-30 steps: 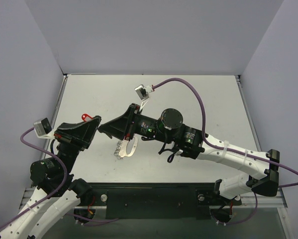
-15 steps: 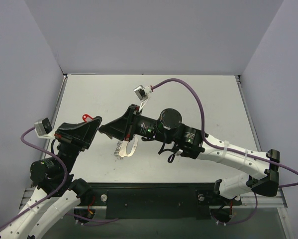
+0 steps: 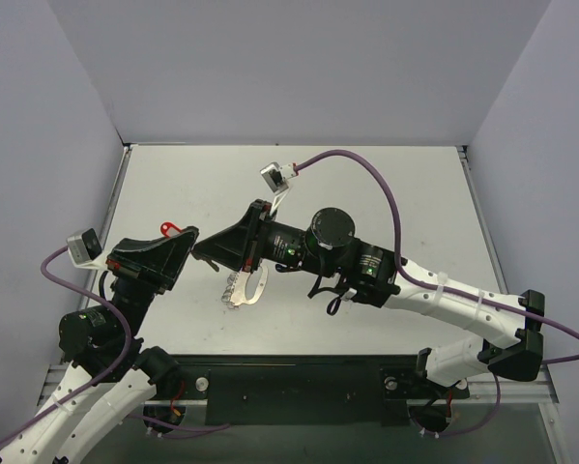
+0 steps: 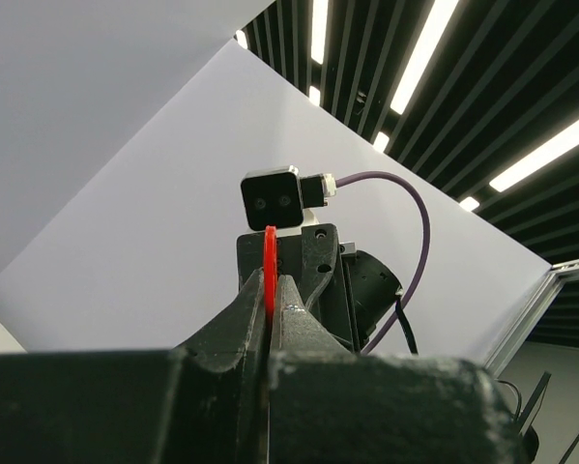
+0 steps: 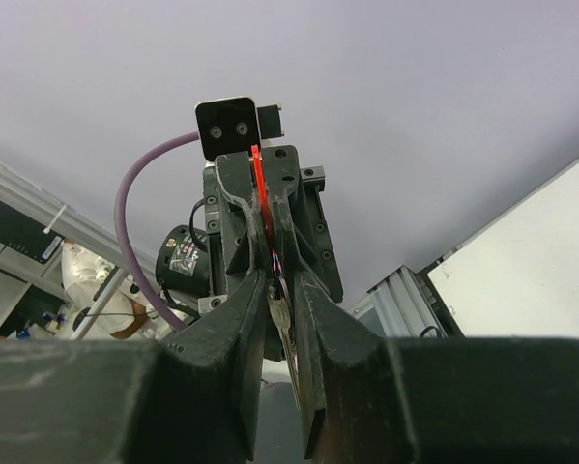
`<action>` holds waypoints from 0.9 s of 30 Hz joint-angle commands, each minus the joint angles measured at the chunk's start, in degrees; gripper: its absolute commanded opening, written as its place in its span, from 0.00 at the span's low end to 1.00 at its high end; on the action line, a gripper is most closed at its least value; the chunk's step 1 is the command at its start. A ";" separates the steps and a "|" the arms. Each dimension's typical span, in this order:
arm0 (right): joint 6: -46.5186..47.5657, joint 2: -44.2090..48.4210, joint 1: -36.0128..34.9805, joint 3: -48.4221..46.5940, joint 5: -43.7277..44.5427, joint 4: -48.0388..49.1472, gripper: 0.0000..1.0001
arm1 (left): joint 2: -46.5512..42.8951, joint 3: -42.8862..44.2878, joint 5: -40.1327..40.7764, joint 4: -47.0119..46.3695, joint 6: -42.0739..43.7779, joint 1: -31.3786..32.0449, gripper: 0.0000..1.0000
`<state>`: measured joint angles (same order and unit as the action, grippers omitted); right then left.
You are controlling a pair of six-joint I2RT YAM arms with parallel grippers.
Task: Remove the keys from the keyring
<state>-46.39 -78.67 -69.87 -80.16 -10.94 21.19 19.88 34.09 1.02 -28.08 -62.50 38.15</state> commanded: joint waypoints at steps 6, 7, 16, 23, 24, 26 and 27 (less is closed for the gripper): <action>0.95 -1.04 -0.36 -3.42 -1.80 0.61 0.11 | 0.86 1.77 -1.02 -0.75 0.71 -0.01 0.00; 0.95 -0.96 -0.45 -3.34 -1.89 0.69 0.11 | 0.86 1.77 -1.02 -0.84 0.71 -0.01 0.00; 0.86 -0.78 -0.36 -2.55 -1.54 1.05 0.00 | 0.69 1.25 -2.42 -1.02 0.54 -0.01 0.00; 2.00 1.59 -0.36 -0.70 0.39 -2.55 0.00 | -0.36 4.84 0.47 10.38 1.59 -0.01 0.86; 2.53 2.55 -0.18 -0.44 1.26 -3.25 0.00 | -0.54 5.28 1.87 12.15 1.94 -0.09 0.87; 3.41 4.31 0.34 0.62 2.15 -5.97 0.00 | -1.33 6.34 2.58 15.59 3.43 -0.01 0.87; 3.93 4.75 0.52 1.49 2.32 -6.77 0.00 | -1.59 6.95 2.67 17.25 4.05 -0.01 0.87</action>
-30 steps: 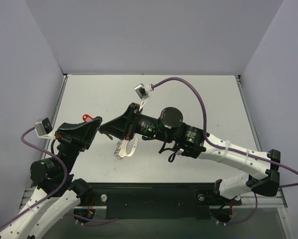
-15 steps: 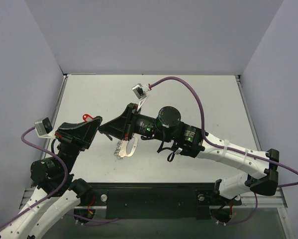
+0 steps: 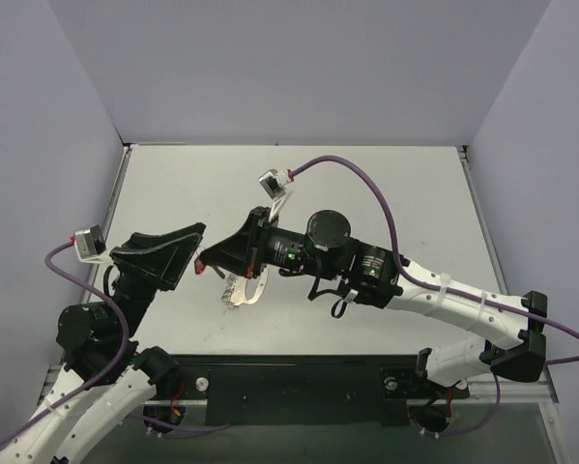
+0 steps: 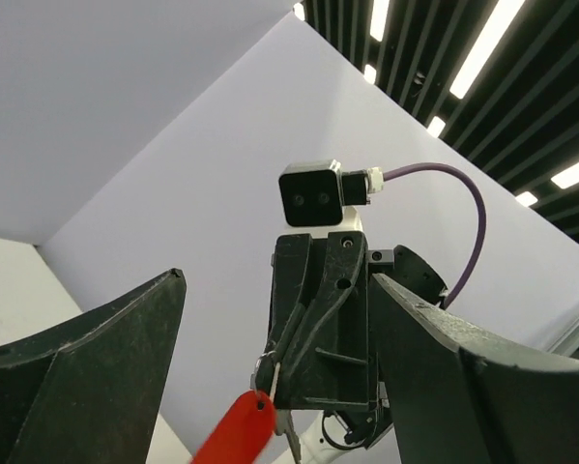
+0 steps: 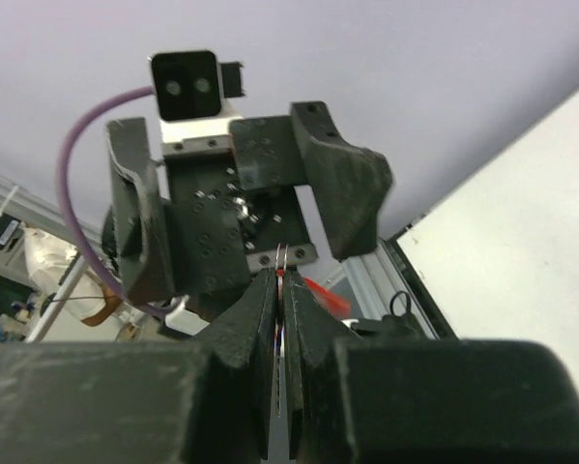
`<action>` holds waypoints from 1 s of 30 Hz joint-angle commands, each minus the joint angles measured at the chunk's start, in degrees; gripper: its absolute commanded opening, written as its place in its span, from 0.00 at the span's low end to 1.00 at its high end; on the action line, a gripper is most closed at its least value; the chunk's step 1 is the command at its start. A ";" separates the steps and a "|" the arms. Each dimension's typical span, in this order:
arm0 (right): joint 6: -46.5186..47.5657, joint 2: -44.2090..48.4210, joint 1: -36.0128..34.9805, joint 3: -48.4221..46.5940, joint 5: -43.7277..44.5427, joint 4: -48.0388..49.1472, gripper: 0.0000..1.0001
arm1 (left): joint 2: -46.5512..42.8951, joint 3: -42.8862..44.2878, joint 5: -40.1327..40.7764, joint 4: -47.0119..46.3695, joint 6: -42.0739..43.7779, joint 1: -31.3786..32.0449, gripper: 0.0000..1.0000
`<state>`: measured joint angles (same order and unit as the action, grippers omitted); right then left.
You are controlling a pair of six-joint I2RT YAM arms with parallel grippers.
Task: Remove the keys from the keyring
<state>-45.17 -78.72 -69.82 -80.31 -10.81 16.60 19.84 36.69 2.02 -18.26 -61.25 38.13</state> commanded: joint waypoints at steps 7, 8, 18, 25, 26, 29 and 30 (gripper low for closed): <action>5.35 12.53 5.74 6.04 0.35 -10.96 0.00 | -3.75 8.75 0.01 22.70 15.08 0.01 0.87; 6.14 13.84 6.88 6.48 -0.61 -11.93 0.00 | -4.27 9.45 -0.26 24.22 16.33 0.02 0.87; 11.15 18.07 10.49 6.05 -1.34 -24.67 0.00 | 0.36 17.18 0.52 44.88 29.87 -0.07 0.80; 5.89 16.84 11.55 7.36 10.35 -35.22 0.00 | 11.53 23.87 0.88 58.68 33.65 0.02 0.82; 5.01 16.41 11.72 7.45 12.20 -37.67 0.00 | 11.63 23.43 0.79 58.78 34.61 0.02 0.82; -0.60 14.21 13.65 6.66 18.00 -44.98 0.00 | 10.93 20.45 1.40 57.46 36.11 0.02 0.82; -1.67 13.42 14.27 6.75 17.75 -46.73 0.00 | 10.93 20.01 1.93 57.55 37.42 0.02 0.83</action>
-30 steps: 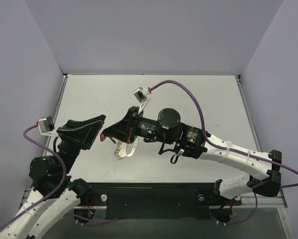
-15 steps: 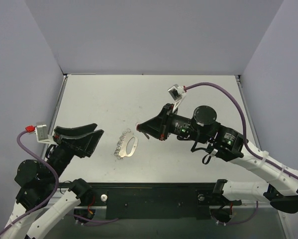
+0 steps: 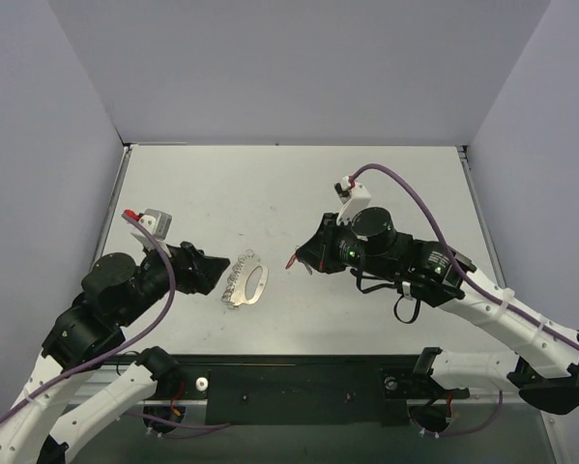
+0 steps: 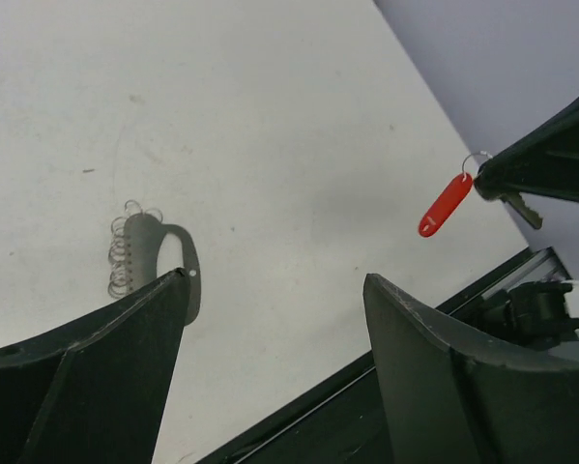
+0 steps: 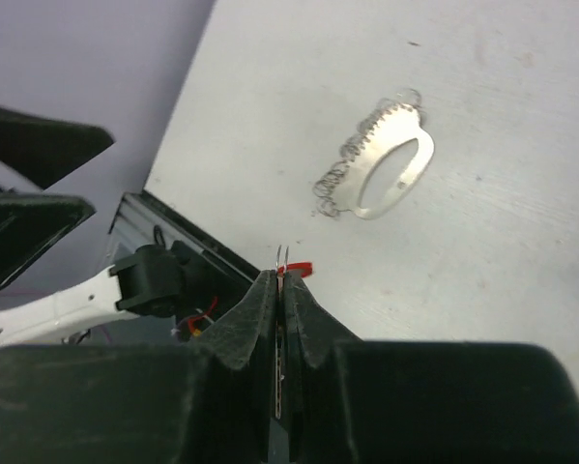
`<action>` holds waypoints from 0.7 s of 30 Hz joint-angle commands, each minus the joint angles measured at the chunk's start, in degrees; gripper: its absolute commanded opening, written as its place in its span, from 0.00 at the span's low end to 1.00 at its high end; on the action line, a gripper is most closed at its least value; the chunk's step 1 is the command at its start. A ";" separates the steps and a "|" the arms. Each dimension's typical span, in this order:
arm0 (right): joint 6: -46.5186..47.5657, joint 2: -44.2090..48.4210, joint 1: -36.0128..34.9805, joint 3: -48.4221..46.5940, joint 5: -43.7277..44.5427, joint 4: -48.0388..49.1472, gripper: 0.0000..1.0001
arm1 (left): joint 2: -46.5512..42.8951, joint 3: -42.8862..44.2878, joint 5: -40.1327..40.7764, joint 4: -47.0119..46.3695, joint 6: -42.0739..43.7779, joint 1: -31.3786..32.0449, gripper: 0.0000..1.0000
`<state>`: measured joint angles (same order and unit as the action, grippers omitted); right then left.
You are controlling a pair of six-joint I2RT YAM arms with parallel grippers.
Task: Remove the keys from the keyring
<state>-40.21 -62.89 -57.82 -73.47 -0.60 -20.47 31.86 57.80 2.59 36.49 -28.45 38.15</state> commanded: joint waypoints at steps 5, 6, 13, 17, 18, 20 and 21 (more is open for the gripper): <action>-12.00 -4.07 3.07 1.75 5.44 -10.99 0.00 | 3.28 -1.03 0.84 7.62 5.69 -0.01 0.83; -12.44 -4.25 3.15 1.75 5.78 -12.13 0.00 | 4.00 -0.85 0.23 8.50 5.34 -0.01 0.83; -11.12 -2.24 3.07 7.46 -4.66 -1.11 0.00 | 6.56 -0.23 -5.31 9.83 0.41 -0.01 0.82; -9.81 -0.66 3.24 14.74 -11.42 11.81 0.00 | 1.64 -2.95 -6.11 6.59 -0.90 -0.01 0.82; -9.46 -0.65 3.16 15.72 -15.01 14.90 0.00 | 0.59 -3.57 -6.37 6.14 -1.00 -0.01 0.82; -9.36 -0.74 3.15 18.18 -19.23 22.20 0.00 | -0.39 -4.19 -7.95 4.56 -1.52 -0.01 0.82; -9.54 -0.74 3.07 19.49 -20.22 25.97 0.00 | -0.57 -3.93 -9.52 3.86 -2.22 -0.01 0.82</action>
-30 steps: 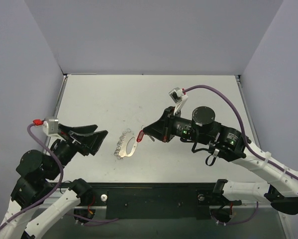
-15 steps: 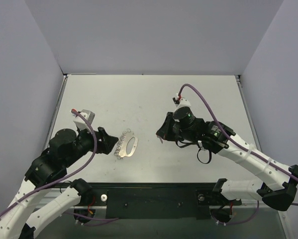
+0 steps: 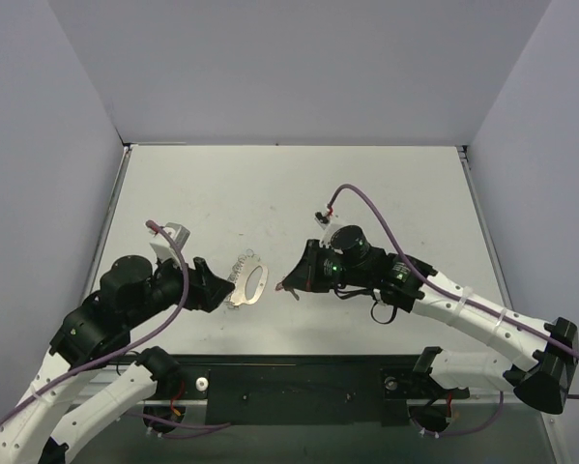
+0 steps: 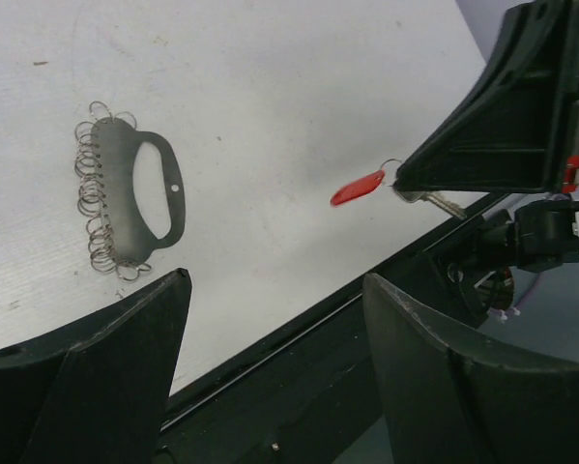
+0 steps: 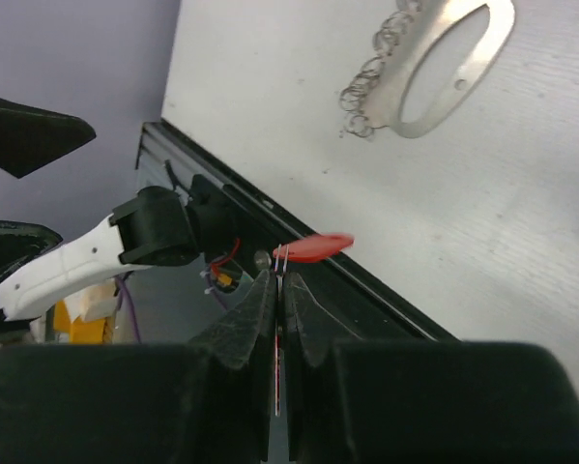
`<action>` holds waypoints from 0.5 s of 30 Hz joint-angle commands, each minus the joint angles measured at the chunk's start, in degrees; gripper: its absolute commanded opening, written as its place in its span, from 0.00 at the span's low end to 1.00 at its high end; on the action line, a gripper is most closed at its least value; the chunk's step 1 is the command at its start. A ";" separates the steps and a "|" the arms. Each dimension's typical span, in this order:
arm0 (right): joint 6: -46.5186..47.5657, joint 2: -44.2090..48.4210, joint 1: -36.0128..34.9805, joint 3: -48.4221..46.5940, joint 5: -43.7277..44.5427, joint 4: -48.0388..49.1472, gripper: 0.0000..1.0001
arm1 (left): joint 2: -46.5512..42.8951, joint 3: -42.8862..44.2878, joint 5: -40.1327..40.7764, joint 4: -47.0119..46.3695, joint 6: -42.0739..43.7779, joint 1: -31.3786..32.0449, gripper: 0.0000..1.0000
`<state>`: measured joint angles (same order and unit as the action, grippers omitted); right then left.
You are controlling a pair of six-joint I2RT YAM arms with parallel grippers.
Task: Remove the keys from the keyring
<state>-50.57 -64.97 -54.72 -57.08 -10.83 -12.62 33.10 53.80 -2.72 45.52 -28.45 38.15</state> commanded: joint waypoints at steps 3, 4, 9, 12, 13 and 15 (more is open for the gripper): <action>0.03 2.04 -1.26 4.78 -13.95 26.74 0.00 | -3.21 0.43 -9.30 -7.54 -4.59 -0.09 0.77; 0.03 2.21 -2.31 5.13 -15.09 28.16 0.00 | -3.74 -0.18 -10.45 -10.25 -5.56 -0.01 0.74; 0.20 0.55 -6.18 2.43 -19.49 36.00 0.00 | -7.09 -2.82 -19.94 -24.22 -13.19 -0.09 0.68; 1.17 -1.47 -8.29 -0.57 -21.24 35.48 0.00 | -6.04 -1.86 -21.10 -26.44 -15.58 -0.01 0.59; 1.43 -1.91 -8.47 -1.79 -21.42 35.47 0.00 | -5.86 -1.68 -21.01 -26.79 -15.93 -0.01 0.57; 1.44 -2.44 -8.65 -2.85 -22.13 35.73 0.00 | -5.86 -0.81 -20.49 -26.97 -16.29 -0.01 0.54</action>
<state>-50.48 -66.48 -62.81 -55.42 -29.26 16.88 26.61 51.09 -20.25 26.06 -40.99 38.15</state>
